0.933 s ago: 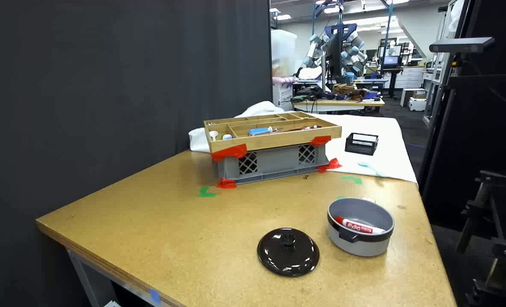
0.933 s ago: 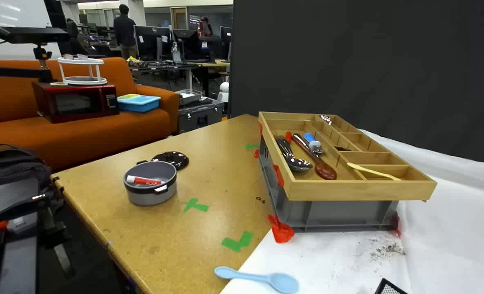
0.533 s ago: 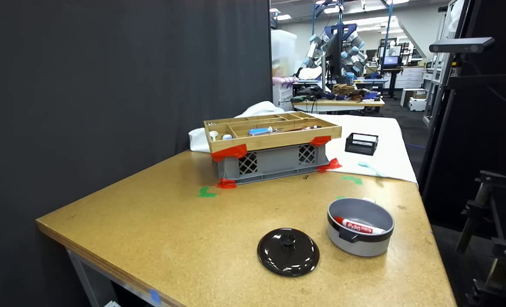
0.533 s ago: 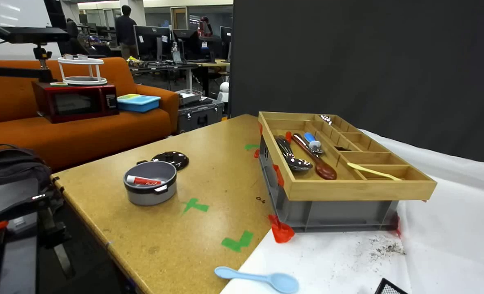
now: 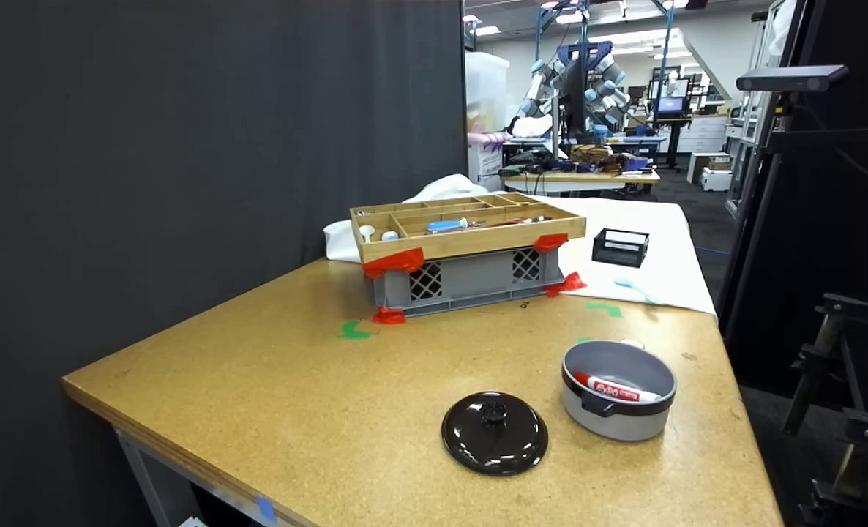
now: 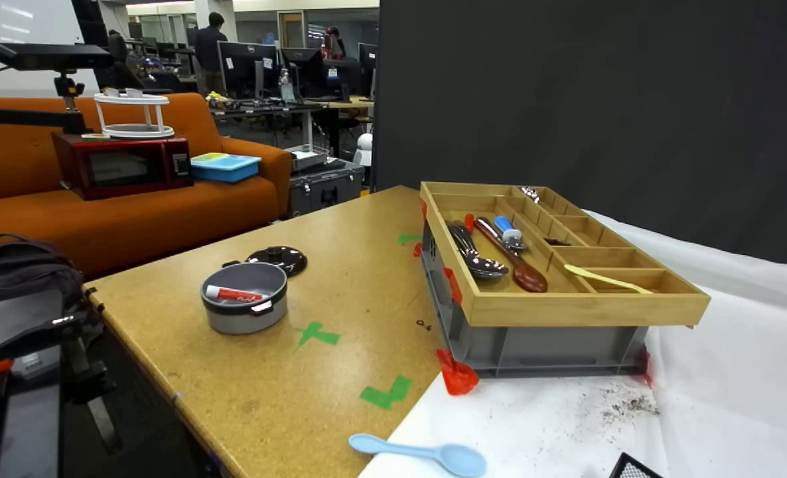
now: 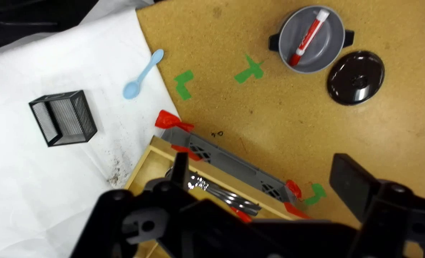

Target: Push the grey pot backwards

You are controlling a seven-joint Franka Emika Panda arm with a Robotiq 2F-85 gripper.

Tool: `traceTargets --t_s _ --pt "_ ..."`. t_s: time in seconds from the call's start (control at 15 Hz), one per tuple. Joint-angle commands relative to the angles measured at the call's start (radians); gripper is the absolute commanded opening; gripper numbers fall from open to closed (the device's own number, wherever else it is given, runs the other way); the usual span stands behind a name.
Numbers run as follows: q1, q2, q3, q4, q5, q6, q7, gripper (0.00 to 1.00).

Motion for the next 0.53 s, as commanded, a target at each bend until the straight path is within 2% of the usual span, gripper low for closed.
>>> traceTargets --t_s 0.0,0.2,0.4,0.47 --pt "0.03 -0.069 0.021 -0.164 0.058 0.092 0.036 1.0" --pt "0.058 -0.114 0.032 -0.321 0.134 0.188 0.078 1.0" --pt "0.101 -0.125 0.024 -0.461 0.243 0.298 0.066 1.0" --pt "0.116 -0.045 0.022 -0.399 0.274 0.306 0.06 1.0"
